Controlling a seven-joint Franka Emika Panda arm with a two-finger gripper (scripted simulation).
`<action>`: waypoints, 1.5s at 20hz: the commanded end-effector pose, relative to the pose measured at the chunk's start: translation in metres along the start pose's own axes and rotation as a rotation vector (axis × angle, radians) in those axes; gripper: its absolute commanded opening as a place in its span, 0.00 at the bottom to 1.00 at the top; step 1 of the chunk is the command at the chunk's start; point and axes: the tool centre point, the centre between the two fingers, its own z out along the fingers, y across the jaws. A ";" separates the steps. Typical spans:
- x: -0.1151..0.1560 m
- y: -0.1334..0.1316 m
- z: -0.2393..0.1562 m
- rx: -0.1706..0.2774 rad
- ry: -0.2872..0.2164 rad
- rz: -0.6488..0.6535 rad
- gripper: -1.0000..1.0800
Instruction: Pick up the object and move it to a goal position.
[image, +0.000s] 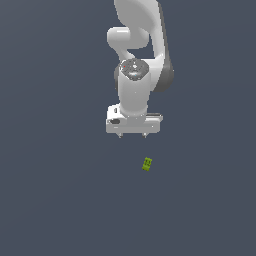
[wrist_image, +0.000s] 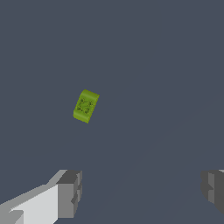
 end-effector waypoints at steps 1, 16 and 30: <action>0.000 0.000 0.000 0.000 0.000 0.000 0.96; -0.008 -0.030 0.010 0.028 -0.033 -0.012 0.96; 0.017 -0.044 0.040 0.019 -0.019 0.122 0.96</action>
